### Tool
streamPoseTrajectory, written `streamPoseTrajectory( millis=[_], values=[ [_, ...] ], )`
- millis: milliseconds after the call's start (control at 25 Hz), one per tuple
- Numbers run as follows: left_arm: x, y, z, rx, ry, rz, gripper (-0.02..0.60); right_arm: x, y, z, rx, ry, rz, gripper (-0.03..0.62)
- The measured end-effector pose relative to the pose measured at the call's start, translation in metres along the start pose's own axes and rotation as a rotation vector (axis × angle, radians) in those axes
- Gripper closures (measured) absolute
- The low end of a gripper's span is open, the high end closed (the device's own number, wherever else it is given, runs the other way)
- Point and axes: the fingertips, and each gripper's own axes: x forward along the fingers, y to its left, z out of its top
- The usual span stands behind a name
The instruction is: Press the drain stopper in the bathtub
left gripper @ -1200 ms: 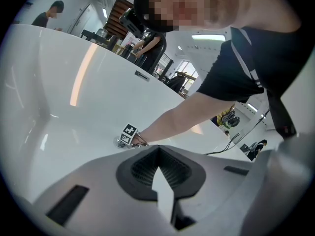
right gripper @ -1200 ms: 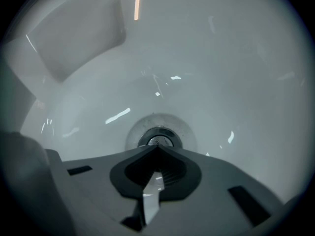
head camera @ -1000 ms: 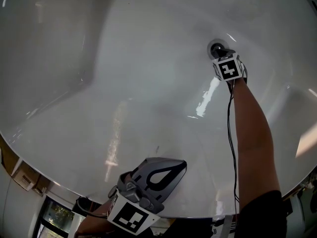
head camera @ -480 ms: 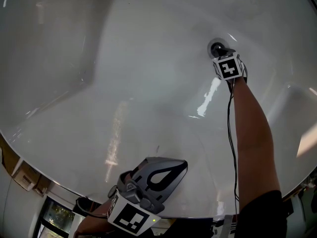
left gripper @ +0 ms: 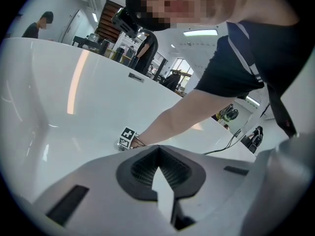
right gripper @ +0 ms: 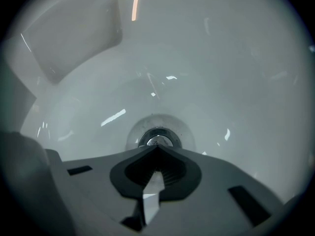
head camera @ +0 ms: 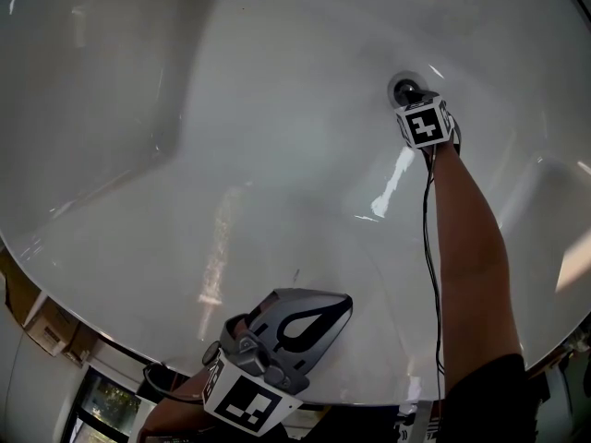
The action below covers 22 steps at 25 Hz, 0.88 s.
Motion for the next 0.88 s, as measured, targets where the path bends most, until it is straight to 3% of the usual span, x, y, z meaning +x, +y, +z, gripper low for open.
streamPoseTrajectory(
  millis=[560, 760, 880],
  values=[
    [-0.001, 0.005, -0.002, 0.021, -0.009, 0.021, 0.578, -0.01, 0.001, 0.004, -0.014, -0.006, -0.01, 0.579],
    [0.0, 0.011, -0.006, 0.018, -0.01, 0.034, 0.578, -0.021, 0.007, 0.01, -0.008, -0.059, -0.005, 0.579],
    [-0.001, 0.015, -0.014, 0.054, 0.039, 0.02, 0.578, -0.037, 0.01, 0.016, -0.004, -0.107, 0.005, 0.579]
  ],
)
